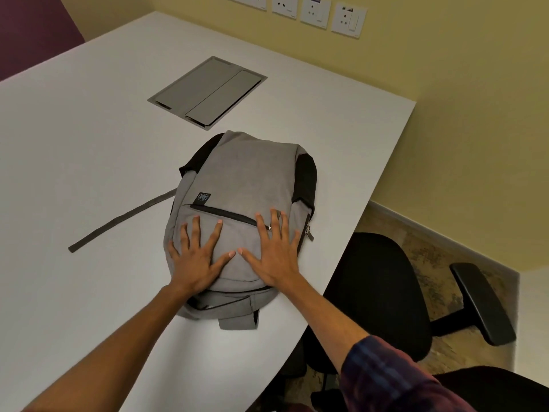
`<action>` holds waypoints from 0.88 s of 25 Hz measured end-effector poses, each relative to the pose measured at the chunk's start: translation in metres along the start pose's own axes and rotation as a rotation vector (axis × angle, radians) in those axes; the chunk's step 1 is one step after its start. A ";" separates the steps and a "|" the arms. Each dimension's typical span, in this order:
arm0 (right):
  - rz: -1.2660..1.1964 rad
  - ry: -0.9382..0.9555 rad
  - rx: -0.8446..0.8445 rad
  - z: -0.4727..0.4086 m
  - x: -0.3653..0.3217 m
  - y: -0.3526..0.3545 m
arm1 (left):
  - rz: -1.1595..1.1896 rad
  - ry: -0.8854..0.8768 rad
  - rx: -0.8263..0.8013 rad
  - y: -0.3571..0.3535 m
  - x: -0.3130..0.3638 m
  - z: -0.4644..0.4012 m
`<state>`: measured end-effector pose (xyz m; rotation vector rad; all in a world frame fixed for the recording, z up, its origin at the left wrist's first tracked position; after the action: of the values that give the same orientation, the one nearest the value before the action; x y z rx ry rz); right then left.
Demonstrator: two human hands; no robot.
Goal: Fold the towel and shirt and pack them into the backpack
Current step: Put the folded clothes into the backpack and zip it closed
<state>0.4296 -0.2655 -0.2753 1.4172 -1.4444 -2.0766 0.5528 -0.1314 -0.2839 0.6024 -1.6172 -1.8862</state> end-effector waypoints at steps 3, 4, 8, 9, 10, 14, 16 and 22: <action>0.029 0.003 0.074 -0.007 0.017 0.004 | 0.045 -0.030 -0.039 -0.009 0.010 -0.018; 0.027 0.002 0.086 -0.012 0.024 0.008 | 0.051 -0.041 -0.040 -0.009 0.014 -0.025; 0.019 -0.033 0.114 -0.036 0.053 0.028 | 0.049 -0.092 -0.039 -0.005 0.044 -0.063; 0.016 -0.047 0.110 -0.044 0.062 0.033 | 0.041 -0.103 -0.034 -0.004 0.053 -0.075; 0.015 -0.060 0.104 -0.051 0.071 0.037 | 0.035 -0.113 -0.029 -0.003 0.061 -0.086; 0.017 -0.099 0.098 -0.088 0.116 0.059 | 0.035 -0.147 0.005 -0.005 0.102 -0.135; 0.012 -0.109 0.101 -0.110 0.137 0.072 | 0.038 -0.157 0.029 -0.007 0.123 -0.164; -0.044 -0.138 0.101 -0.186 0.194 0.107 | 0.027 -0.196 0.074 0.001 0.175 -0.255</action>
<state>0.4498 -0.5523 -0.3059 1.3774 -1.6056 -2.1963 0.5953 -0.4361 -0.3196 0.4341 -1.8155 -1.9222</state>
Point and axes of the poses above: each hand's wrist, its own z-axis away from the middle knuckle, its own y-axis out of the back of the hand, x = y × z, the point moved 8 cm from there along -z, towards the middle knuckle, and after that the axes turned 12 degrees about -z, right-handed, at the moved point
